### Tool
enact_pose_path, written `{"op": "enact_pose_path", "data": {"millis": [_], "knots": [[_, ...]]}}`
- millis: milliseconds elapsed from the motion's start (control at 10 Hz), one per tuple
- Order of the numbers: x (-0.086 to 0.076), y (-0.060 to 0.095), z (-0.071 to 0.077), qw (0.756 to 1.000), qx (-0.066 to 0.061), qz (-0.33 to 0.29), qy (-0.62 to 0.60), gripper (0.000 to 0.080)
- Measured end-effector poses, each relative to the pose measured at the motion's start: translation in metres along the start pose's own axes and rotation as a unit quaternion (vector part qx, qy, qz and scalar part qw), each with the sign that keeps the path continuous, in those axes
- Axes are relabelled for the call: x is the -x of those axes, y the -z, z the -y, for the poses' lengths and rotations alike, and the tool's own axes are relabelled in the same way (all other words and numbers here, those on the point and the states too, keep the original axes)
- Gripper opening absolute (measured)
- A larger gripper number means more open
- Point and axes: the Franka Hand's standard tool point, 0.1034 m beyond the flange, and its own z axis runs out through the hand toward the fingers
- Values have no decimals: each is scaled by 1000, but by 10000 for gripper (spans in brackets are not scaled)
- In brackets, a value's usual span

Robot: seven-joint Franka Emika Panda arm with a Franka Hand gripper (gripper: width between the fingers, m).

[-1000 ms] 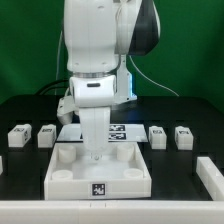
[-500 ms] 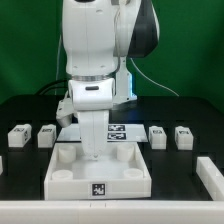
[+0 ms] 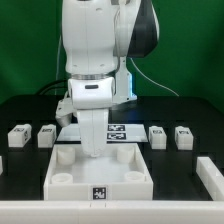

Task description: Assemble one leg

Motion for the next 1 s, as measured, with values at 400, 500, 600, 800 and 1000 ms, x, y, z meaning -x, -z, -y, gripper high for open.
{"op": "enact_pose_path", "data": {"millis": [400,500,600,800,1000], "knots": [[-5,1,-6,1000,3,0,-7,62],[-16,2,-12,1000,6,-2,-23,62],[-33,2,-21,1000,8,-6,-30,62],[-65,2,-44,999,16,-17,-34,62],[-86,-1,-48,999,1,-23,-30,62]]}}
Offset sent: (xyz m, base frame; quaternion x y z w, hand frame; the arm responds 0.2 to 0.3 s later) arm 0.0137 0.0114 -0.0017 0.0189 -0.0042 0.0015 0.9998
